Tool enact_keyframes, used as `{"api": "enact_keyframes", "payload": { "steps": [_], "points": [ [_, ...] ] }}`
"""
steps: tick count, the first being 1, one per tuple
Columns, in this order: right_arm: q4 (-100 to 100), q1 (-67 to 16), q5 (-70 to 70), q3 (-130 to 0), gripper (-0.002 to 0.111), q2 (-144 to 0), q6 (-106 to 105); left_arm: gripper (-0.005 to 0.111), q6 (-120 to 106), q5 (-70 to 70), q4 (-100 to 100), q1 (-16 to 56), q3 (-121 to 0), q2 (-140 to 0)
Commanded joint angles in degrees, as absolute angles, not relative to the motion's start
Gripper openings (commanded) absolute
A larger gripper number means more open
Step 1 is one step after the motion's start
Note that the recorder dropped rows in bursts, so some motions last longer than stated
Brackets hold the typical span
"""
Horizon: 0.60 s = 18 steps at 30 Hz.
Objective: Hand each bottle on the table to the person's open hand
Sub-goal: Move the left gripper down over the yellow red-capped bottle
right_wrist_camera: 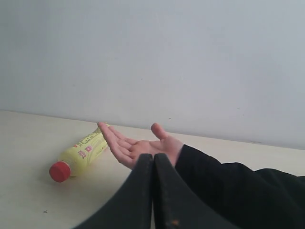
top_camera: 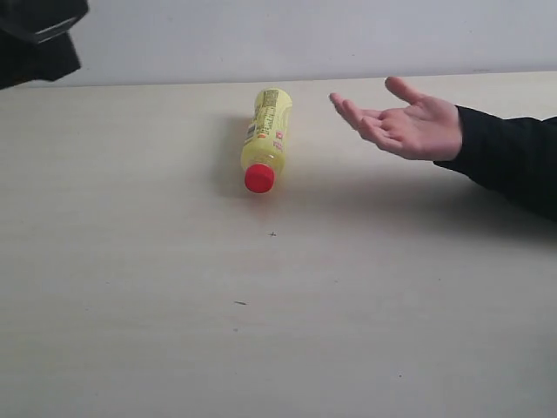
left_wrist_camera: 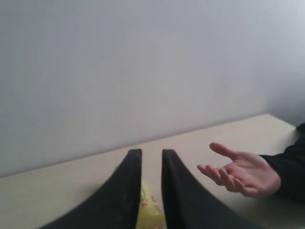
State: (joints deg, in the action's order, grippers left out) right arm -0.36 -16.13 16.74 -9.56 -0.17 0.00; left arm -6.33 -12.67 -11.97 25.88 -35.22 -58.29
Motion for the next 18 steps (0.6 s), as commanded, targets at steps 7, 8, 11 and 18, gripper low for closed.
{"api": "enact_keyframes", "payload": {
  "steps": [7, 8, 11, 18],
  "points": [
    [-0.4, -16.0, 16.4, -9.2, 0.0, 0.0, 0.0, 0.043, -8.4, 13.3, -12.3, 20.5, -56.7, -71.3],
    [-0.4, -16.0, 16.4, -9.2, 0.0, 0.0, 0.0, 0.046, -8.4, 14.6, -12.0, 20.5, -58.1, -72.6],
    [-0.4, -16.0, 16.4, -9.2, 0.0, 0.0, 0.0, 0.056, -8.4, 16.3, -11.0, 20.5, -61.5, -76.3],
    [-0.4, -16.0, 16.4, -9.2, 0.0, 0.0, 0.0, 0.064, -8.4, 22.0, -11.0, 20.5, -69.9, -86.3]
  ]
}}
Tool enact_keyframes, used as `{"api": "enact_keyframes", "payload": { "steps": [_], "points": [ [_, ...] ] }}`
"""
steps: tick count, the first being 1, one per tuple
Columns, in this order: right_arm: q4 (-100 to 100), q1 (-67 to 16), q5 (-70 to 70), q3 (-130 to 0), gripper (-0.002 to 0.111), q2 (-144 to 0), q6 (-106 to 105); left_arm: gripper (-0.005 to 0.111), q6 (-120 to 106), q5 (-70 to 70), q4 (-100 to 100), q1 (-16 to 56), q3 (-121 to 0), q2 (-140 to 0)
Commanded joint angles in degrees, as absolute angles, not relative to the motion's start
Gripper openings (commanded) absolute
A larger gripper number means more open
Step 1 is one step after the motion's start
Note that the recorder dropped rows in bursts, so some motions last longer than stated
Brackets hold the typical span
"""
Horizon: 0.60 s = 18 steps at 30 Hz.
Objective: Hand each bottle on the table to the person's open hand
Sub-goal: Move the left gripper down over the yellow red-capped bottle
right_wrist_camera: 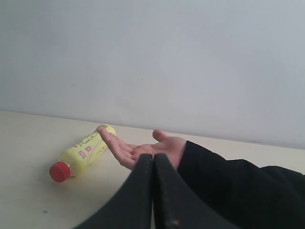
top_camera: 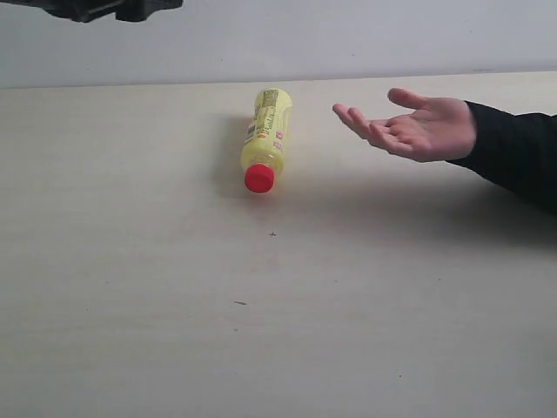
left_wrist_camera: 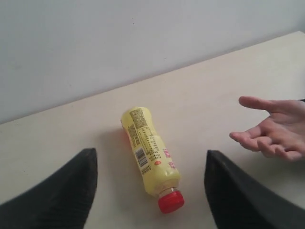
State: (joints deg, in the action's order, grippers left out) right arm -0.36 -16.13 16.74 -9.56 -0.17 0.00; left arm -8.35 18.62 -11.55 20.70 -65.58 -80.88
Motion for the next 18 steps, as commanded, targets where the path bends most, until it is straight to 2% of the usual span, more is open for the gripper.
{"api": "enact_keyframes", "payload": {
  "steps": [1, 5, 10, 12, 15, 18],
  "points": [
    [-0.4, -16.0, 16.4, -9.2, 0.0, 0.0, 0.0, 0.064, -7.7, 22.8, -11.0, 20.5, -71.5, -88.0],
    [-0.4, -16.0, 16.4, -9.2, 0.0, 0.0, 0.0, 0.064, -6.5, 26.3, -11.0, 20.5, -77.1, -94.5],
    [-0.4, -16.0, 16.4, -9.2, 0.0, 0.0, 0.0, 0.065, -3.8, 38.9, -11.0, 20.7, -90.8, -106.6],
    [-0.4, -16.0, 16.4, -9.2, 0.0, 0.0, 0.0, 0.065, -1.3, 40.9, -11.1, 20.7, -94.1, -110.8],
    [-0.4, -16.0, 16.4, -9.2, 0.0, 0.0, 0.0, 0.073, 0.0, 41.2, -11.1, 20.7, -97.3, -115.8],
    [-0.4, -16.0, 16.4, -9.2, 0.0, 0.0, 0.0, 0.073, 1.1, 40.8, -11.1, 20.8, -100.2, -120.8]
  ]
}}
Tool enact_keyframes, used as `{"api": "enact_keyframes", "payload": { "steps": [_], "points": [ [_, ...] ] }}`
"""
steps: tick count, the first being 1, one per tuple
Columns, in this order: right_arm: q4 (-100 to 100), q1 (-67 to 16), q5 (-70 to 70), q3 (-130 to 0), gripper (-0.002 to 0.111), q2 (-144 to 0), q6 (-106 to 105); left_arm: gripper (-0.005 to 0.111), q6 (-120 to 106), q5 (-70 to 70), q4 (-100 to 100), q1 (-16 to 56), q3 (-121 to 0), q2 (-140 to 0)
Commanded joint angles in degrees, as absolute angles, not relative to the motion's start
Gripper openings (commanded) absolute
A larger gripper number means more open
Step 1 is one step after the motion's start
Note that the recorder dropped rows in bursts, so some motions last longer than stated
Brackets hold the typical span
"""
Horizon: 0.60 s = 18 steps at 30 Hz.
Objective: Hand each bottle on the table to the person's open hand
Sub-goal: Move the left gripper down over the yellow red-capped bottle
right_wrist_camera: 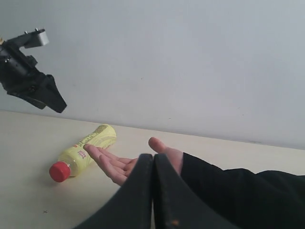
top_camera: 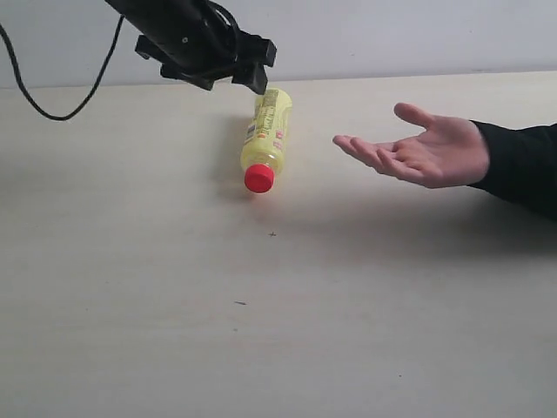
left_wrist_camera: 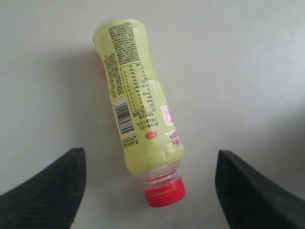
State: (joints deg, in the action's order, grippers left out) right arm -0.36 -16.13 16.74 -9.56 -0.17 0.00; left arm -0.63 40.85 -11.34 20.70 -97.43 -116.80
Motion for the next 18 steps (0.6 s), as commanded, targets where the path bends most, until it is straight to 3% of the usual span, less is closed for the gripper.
{"api": "enact_keyframes", "payload": {
  "steps": [1, 11, 18],
  "points": [
    [-0.4, -16.0, 16.4, -9.2, 0.0, 0.0, 0.0, 0.073, 1.7, 40.8, -11.1, 20.9, -101.3, -122.5],
    [-0.4, -16.0, 16.4, -9.2, 0.0, 0.0, 0.0, 0.073, 8.4, 42.9, -5.5, 24.1, -114.4, -132.9],
    [-0.4, -16.0, 16.4, -9.2, 0.0, 0.0, 0.0, 0.073, 16.9, 52.1, 4.1, 24.9, -124.2, -139.0]
  ]
}}
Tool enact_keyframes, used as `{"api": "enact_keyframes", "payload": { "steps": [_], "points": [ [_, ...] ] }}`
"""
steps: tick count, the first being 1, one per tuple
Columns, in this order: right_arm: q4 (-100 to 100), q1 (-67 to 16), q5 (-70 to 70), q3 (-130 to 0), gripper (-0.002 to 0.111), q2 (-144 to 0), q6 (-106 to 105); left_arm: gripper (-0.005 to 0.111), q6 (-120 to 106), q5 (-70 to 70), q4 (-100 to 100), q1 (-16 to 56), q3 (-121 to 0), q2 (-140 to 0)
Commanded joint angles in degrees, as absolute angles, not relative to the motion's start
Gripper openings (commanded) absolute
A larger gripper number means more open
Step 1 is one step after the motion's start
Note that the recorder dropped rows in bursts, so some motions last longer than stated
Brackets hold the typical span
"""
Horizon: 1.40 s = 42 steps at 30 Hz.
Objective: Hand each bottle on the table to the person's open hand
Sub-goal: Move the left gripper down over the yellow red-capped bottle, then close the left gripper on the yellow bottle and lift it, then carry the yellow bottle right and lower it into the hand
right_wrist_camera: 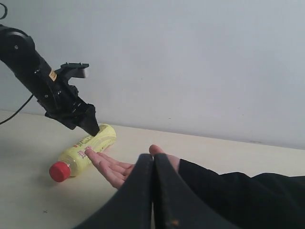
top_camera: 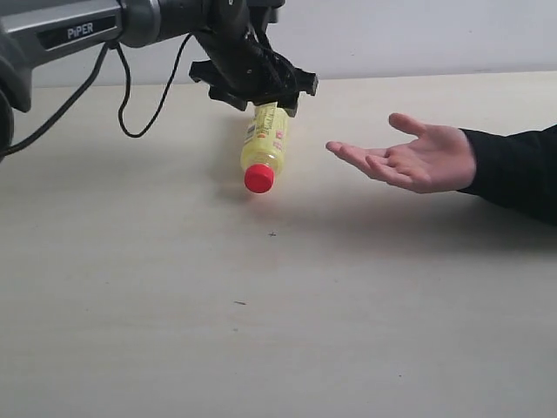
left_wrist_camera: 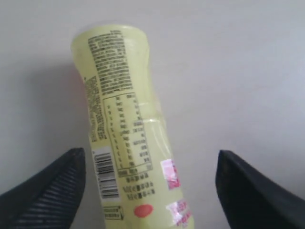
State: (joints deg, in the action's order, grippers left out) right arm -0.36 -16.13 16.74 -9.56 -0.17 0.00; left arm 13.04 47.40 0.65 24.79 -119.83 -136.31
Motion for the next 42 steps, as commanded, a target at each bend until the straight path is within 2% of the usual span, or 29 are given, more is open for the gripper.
{"api": "enact_keyframes", "payload": {
  "steps": [1, 20, 23, 24, 25, 26, 27, 29, 34, 37, 42],
  "points": [
    [-0.4, -16.0, 16.4, -9.2, 0.0, 0.0, 0.0, 0.073, 17.2, 52.5, 4.1, 24.9, -125.0, -139.8],
    [-0.4, -16.0, 16.4, -9.2, 0.0, 0.0, 0.0, 0.073, 18.3, 51.3, 3.8, 25.8, -126.2, -146.0],
    [-0.4, -16.0, 16.4, -9.2, 0.0, 0.0, 0.0, 0.07, 18.2, 50.4, 3.8, 25.8, -126.2, -146.4],
    [-0.4, -16.0, 16.4, -9.2, 0.0, 0.0, 0.0, 0.066, 18.2, 50.4, 3.8, 25.8, -126.2, -146.4],
    [-0.4, -16.0, 16.4, -9.2, 0.0, 0.0, 0.0, 0.051, 18.2, 50.9, 3.8, 25.8, -126.2, -146.5],
    [-0.4, -16.0, 16.4, -9.2, 0.0, 0.0, 0.0, 0.041, 18.3, 51.5, 3.8, 25.8, -126.2, -146.5],
    [-0.4, -16.0, 16.4, -9.2, 0.0, 0.0, 0.0, 0.017, 18.3, 53.1, 3.8, 25.8, -126.2, -146.0],
    [-0.4, -16.0, 16.4, -9.2, 0.0, 0.0, 0.0, 0.001, 18.4, 56.8, 3.8, 25.8, -127.0, -144.9],
    [-0.4, -16.0, 16.4, -9.2, 0.0, 0.0, 0.0, 0.003, 19.5, 69.4, 3.3, 25.8, -131.4, -137.8],
    [-0.4, -16.0, 16.4, -9.2, 0.0, 0.0, 0.0, 0.003, 20.1, 70.0, 3.2, 27.0, -131.4, -134.2],
    [-0.4, -16.0, 16.4, -9.2, 0.0, 0.0, 0.0, 0.003, 23.3, 70.0, 4.8, 33.1, -131.4, -129.9]
  ]
}}
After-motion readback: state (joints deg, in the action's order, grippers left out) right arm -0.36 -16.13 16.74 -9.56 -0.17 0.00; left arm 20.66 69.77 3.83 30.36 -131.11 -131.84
